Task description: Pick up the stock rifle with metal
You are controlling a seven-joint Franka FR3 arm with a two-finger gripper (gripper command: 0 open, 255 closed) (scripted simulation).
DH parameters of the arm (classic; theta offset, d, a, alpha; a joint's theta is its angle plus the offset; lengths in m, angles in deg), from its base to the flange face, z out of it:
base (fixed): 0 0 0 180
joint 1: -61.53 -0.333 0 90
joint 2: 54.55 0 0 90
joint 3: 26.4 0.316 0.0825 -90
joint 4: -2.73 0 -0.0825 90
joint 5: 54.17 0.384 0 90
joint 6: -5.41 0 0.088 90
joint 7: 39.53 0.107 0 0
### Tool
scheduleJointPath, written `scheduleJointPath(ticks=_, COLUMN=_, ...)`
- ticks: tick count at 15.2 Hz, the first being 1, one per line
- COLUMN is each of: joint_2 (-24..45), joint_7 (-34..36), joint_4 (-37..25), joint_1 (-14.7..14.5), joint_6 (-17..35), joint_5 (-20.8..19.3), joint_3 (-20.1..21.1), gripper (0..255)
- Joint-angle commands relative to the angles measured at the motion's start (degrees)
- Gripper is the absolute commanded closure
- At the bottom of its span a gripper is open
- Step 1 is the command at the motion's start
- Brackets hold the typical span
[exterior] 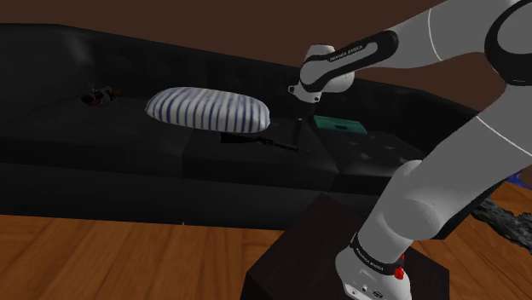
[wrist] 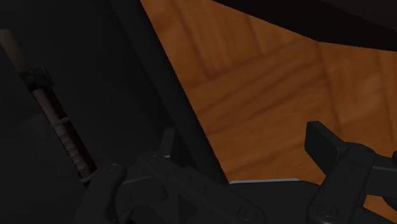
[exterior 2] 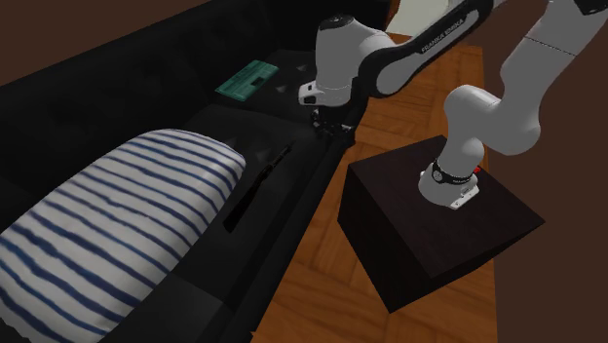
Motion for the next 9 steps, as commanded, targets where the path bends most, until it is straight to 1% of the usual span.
scheduleJointPath(ticks=1, joint_2=4.65, joint_7=-4.85, joint_4=-1.96, joint_1=-0.77, joint_6=3.55, joint_5=1.63, joint_3=-1.83, gripper=0)
scheduleJointPath(ticks=3, joint_2=9.26, joint_7=-9.91, joint_4=-4.5, joint_1=-1.39, joint_6=6.19, joint_5=4.05, joint_3=-3.39, gripper=0)
scheduleJointPath(ticks=6, joint_2=16.42, joint_7=-17.96, joint_4=-8.99, joint_1=-1.8, joint_6=9.29, joint_5=8.95, joint_3=-4.88, gripper=0)
scheduleJointPath(ticks=9, joint_2=23.63, joint_7=-26.08, joint_4=-14.29, joint_1=-1.09, joint_6=11.24, joint_5=14.64, joint_3=-4.98, gripper=0)
